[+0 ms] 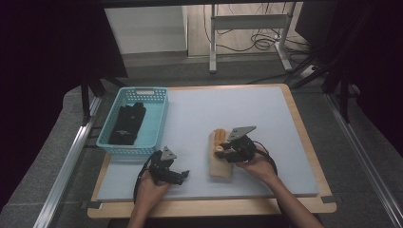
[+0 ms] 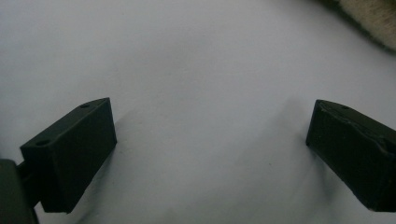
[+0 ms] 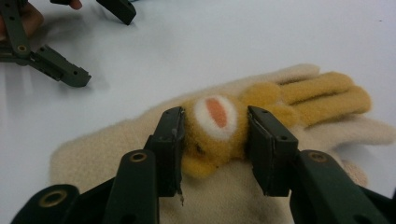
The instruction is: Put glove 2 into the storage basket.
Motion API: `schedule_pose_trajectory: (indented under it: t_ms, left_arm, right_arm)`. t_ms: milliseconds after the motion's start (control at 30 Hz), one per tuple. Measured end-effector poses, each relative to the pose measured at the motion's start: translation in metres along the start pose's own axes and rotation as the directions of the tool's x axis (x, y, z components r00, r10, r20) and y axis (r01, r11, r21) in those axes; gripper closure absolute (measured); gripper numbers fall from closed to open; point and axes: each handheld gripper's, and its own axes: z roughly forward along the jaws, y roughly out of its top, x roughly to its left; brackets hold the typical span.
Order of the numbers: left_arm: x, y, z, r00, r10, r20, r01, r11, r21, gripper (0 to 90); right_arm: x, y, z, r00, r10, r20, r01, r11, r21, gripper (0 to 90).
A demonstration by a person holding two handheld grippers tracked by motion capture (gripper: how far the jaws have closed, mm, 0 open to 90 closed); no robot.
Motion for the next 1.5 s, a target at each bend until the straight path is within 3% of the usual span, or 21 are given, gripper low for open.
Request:
schedule_pose_trajectory:
  t_ms: [167, 300, 400, 533, 633, 900, 1100, 1233, 1300, 1367, 1500]
  left_arm:
    - [0.0, 0.0, 0.0, 1.0, 0.002, 0.0, -0.002, 1.0, 0.0, 2.0]
    - [0.0, 0.0, 0.0, 1.0, 0.0, 0.001, 0.0, 1.0, 0.0, 2.0]
    - [0.0, 0.0, 0.0, 1.0, -0.001, 0.001, 0.001, 1.0, 0.0, 1.9]
    - [0.0, 0.0, 0.0, 1.0, -0.001, 0.001, 0.001, 1.0, 0.0, 2.0]
    - [0.0, 0.0, 0.0, 1.0, -0.001, 0.001, 0.001, 1.0, 0.0, 2.0]
    - [0.0, 0.0, 0.0, 1.0, -0.001, 0.0, 0.001, 1.0, 0.0, 2.0]
    - [0.0, 0.0, 0.0, 1.0, -0.001, 0.001, 0.001, 1.0, 0.0, 2.0]
    - [0.0, 0.0, 0.0, 1.0, -0.001, 0.0, 0.001, 1.0, -0.001, 2.0]
    - [0.0, 0.0, 0.0, 1.0, -0.001, 0.001, 0.001, 1.0, -0.001, 2.0]
    - [0.0, 0.0, 0.0, 1.0, -0.001, 0.001, 0.001, 1.0, 0.0, 2.0]
    - [0.0, 0.0, 0.0, 1.0, 0.002, 0.001, -0.002, 1.0, 0.003, 2.0]
  right_arm:
    - [-0.004, 0.006, -0.01, 0.9997, 0.009, 0.021, -0.009, 1.0, -0.03, 46.4]
    - [-0.016, 0.003, -0.03, 0.9959, 0.06, 0.068, -0.056, 0.997, -0.056, 46.8]
    - [-0.024, -0.008, -0.042, 0.9895, 0.082, 0.119, -0.077, 0.996, -0.04, 54.4]
    - [-0.027, -0.024, -0.047, 0.9846, 0.122, 0.125, -0.12, 0.993, -0.021, 70.8]
    - [-0.025, -0.034, -0.045, 0.9852, 0.133, 0.108, -0.133, 0.991, -0.007, 77.7]
    - [-0.02, -0.042, -0.036, 0.9846, 0.141, 0.103, -0.14, 0.99, -0.018, 77.6]
    - [-0.032, -0.024, -0.032, 0.9765, 0.162, 0.142, -0.156, 0.986, -0.053, 68.1]
    - [-0.044, -0.017, -0.012, 0.9772, 0.162, 0.138, -0.163, 0.987, -0.002, 62.5]
    - [-0.049, -0.019, -0.003, 0.9789, 0.167, 0.118, -0.169, 0.986, 0.011, 68.2]
    - [-0.05, -0.021, 0.002, 0.9794, 0.178, 0.095, -0.182, 0.983, 0.026, 82.9]
    - [-0.042, -0.019, -0.005, 0.981, 0.152, 0.12, -0.155, 0.988, 0.012, 86.0]
